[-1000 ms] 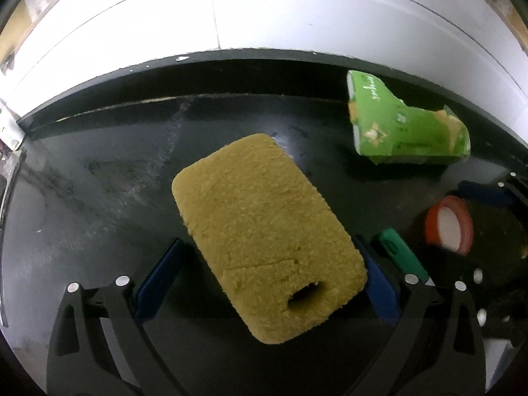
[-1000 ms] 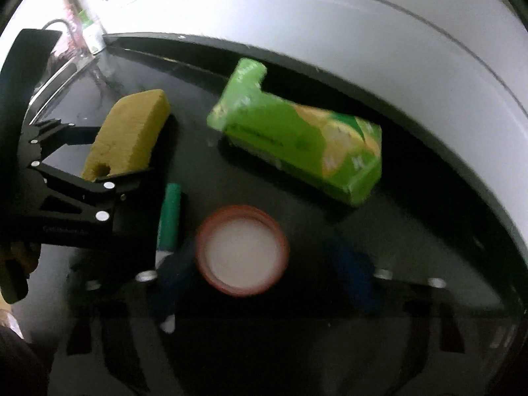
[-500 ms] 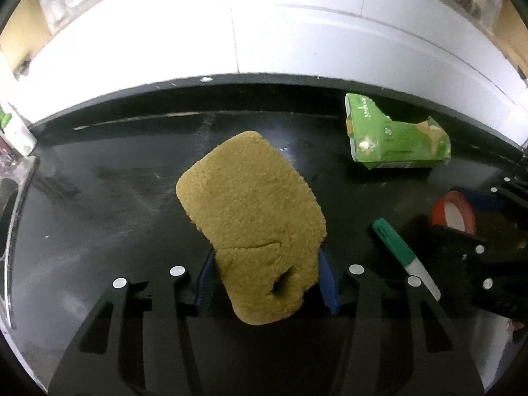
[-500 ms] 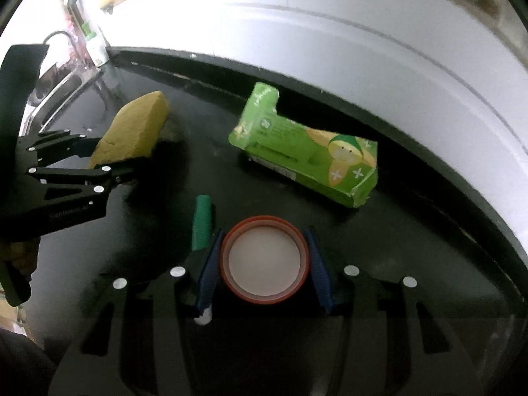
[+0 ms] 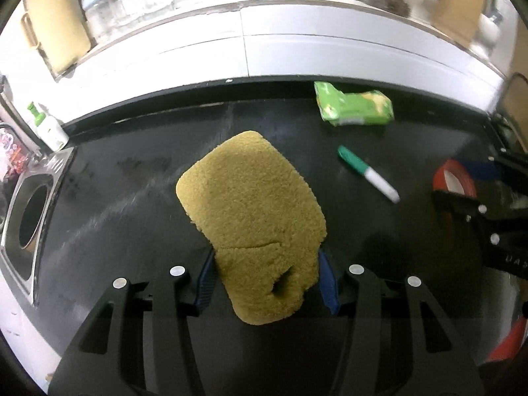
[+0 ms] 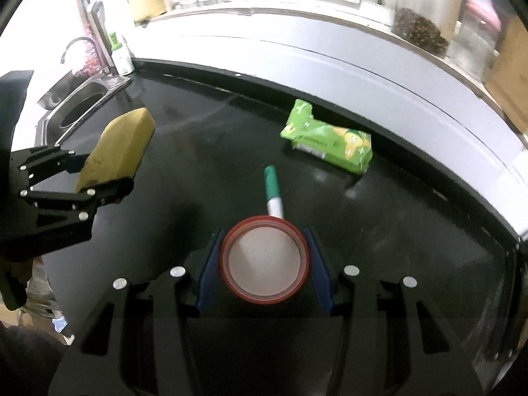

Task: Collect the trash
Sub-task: 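Lift the sponge and tape roll in both tools toward the bin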

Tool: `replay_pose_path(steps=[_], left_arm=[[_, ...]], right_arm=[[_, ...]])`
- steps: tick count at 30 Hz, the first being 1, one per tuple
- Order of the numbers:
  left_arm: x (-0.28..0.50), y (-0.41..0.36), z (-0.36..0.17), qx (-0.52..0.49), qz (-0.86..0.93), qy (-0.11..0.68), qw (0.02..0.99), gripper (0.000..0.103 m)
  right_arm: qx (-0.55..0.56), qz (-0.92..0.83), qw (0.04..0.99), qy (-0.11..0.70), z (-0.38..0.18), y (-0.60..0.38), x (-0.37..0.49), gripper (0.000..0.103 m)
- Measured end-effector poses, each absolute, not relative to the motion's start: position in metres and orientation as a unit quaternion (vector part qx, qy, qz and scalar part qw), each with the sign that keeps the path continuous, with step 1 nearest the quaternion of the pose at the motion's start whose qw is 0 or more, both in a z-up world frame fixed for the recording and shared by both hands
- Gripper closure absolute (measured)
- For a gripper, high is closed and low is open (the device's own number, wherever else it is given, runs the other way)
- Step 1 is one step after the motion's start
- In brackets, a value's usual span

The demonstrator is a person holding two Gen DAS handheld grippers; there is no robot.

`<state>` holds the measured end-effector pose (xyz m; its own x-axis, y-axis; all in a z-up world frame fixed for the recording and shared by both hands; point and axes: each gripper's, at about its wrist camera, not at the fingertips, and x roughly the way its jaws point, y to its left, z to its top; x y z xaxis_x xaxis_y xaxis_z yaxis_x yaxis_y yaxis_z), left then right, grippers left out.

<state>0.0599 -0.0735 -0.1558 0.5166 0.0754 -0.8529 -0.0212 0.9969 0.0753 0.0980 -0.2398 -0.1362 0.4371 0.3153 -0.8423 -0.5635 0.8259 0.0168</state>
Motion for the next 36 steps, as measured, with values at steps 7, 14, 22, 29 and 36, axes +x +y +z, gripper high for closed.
replay_pose_path(steps=[7,14,22,29,36], left_arm=[[0.023,-0.068,-0.153,0.030,0.019,0.493,0.869,0.053],[0.001,-0.055,-0.143,0.036,0.019,0.484,0.874,0.053],[-0.019,-0.019,-0.129,0.034,0.041,0.469,0.882,0.053],[-0.056,0.036,-0.119,0.015,0.092,0.456,0.885,0.053],[-0.135,0.119,-0.118,-0.035,0.194,0.452,0.870,0.053]], right_arm=[[-0.132,0.255,0.839,0.461,-0.126,-0.232,0.057,0.054],[-0.125,0.249,0.845,0.457,-0.117,-0.222,0.041,0.054],[-0.137,0.271,0.844,0.442,-0.104,-0.181,0.033,0.054],[-0.166,0.328,0.824,0.430,-0.099,-0.112,0.015,0.054],[-0.210,0.429,0.775,0.414,-0.100,-0.003,-0.026,0.054]])
